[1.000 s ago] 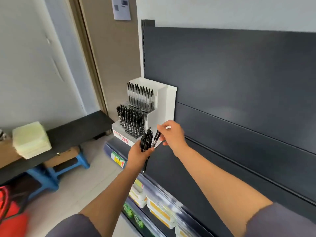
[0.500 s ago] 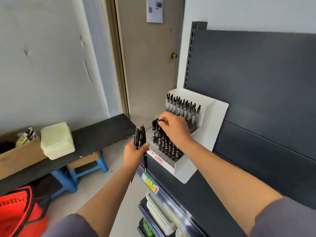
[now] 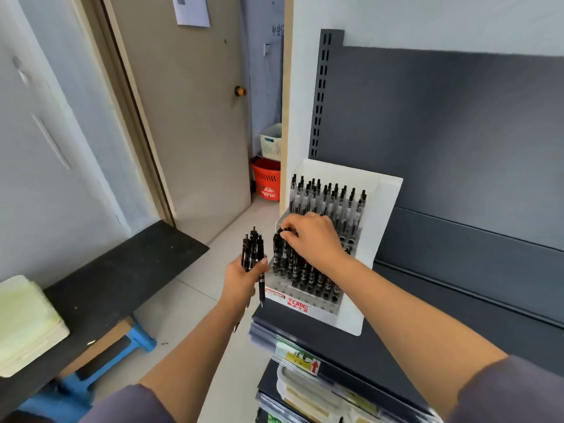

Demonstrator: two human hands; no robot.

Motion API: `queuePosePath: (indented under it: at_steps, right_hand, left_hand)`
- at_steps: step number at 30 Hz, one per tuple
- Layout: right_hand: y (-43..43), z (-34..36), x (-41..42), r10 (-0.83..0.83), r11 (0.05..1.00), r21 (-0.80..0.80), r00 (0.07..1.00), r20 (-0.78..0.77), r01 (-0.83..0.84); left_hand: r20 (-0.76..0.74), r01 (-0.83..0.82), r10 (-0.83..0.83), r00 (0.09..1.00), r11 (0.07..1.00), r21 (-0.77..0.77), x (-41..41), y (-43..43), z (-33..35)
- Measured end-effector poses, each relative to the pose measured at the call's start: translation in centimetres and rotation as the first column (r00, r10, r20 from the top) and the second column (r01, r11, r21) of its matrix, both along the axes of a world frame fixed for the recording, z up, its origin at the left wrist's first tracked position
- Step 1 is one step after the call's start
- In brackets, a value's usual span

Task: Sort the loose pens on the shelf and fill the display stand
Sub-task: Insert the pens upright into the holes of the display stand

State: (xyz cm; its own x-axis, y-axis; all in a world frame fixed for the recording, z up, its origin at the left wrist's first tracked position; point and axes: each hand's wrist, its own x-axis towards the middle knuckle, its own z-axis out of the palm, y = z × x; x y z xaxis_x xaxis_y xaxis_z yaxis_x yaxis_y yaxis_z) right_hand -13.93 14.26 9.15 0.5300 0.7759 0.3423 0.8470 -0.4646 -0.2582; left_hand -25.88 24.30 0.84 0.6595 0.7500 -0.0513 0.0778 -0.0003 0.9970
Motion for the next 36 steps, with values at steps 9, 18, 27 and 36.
queuePosePath:
  at_steps: [9,18,27,36]
  right_hand:
    - [-0.2,-0.4,0.0,-0.023,1.000,0.019,0.999,0.029,0.022]
    - [0.1,-2.4,0.4,-0.038,0.996,-0.082,0.993,0.109,0.047]
    - [0.1,-3.5,0.8,-0.107,0.990,-0.082,0.990,0.087,0.115]
    - [1.4,0.0,0.8,0.092,0.995,0.082,0.908,-0.409,-0.064]
  left_hand:
    - [0.006,0.079,-0.080,0.997,0.995,0.062,0.8,0.0,0.3]
    - [0.026,0.025,-0.023,0.999,0.999,-0.048,0.1,-0.1,0.8]
    - [0.035,0.053,-0.050,0.998,0.995,-0.087,-0.1,0.2,0.6]
    - [0.154,0.265,-0.239,0.959,0.949,-0.170,1.9,1.6,2.3]
